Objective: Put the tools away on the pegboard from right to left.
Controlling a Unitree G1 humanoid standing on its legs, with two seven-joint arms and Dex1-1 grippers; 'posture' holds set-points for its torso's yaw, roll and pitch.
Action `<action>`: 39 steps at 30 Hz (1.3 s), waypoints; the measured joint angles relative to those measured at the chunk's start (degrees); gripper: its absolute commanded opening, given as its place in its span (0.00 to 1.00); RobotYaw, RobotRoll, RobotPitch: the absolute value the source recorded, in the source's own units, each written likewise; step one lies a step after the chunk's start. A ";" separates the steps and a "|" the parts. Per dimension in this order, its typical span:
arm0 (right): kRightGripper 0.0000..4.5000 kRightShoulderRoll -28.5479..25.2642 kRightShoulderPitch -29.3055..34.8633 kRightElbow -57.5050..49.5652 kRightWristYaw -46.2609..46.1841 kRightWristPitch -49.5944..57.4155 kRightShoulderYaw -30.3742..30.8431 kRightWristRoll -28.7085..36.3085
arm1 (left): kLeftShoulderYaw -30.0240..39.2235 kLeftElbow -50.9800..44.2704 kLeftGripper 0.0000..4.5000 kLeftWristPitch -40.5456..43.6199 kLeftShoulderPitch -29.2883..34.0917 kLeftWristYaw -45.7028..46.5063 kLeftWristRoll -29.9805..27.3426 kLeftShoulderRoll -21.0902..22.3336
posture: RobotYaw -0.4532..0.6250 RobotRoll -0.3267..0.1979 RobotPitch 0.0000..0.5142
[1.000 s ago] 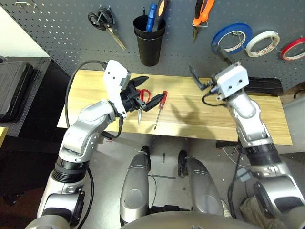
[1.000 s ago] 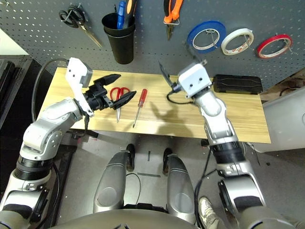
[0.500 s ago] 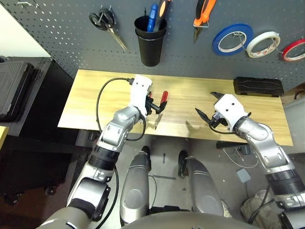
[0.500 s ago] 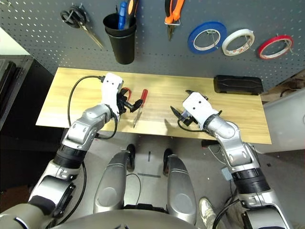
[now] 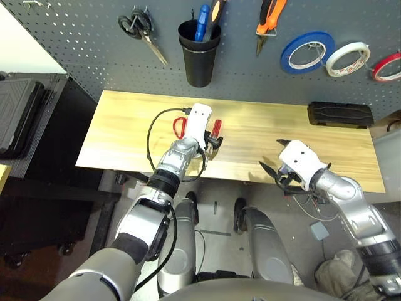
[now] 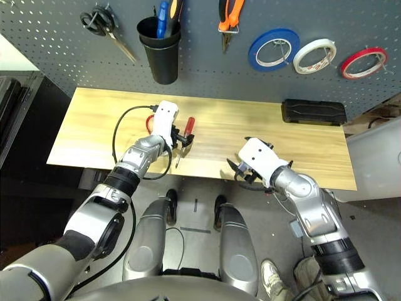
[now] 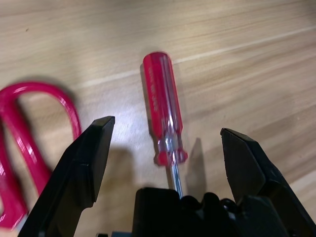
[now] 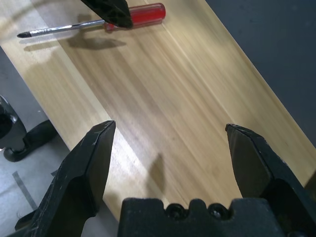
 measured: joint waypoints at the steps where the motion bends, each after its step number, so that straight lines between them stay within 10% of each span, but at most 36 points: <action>1: 0.99 0.00 0.67 -0.96 -0.22 0.51 -0.02 -0.19 | 0.42 2.78 1.00 -1.26 -1.22 0.17 0.15 -0.31 | 0.41 0.62 0.69; 9: 1.00 -0.02 3.40 -5.65 -0.89 2.67 -0.74 -0.44 | 3.50 14.73 0.86 -5.64 -5.11 1.13 0.85 -2.20 | 0.36 0.62 0.68; 17: 1.00 -0.27 4.60 -7.70 -0.32 2.93 -2.01 1.00 | 6.62 18.16 0.19 -7.43 -5.88 3.57 1.03 -3.40 | 0.38 0.62 0.66; 26: 1.00 -0.30 1.62 -4.71 0.72 1.24 -1.94 1.47 | 10.51 13.10 0.18 -7.43 -5.17 4.19 -0.70 -3.99 | 0.44 0.62 0.65; 39: 1.00 1.51 -6.16 6.76 1.66 -5.33 -1.55 1.61 | 8.02 -38.59 0.18 11.50 23.54 3.07 -2.13 -2.44 | 0.59 0.62 0.65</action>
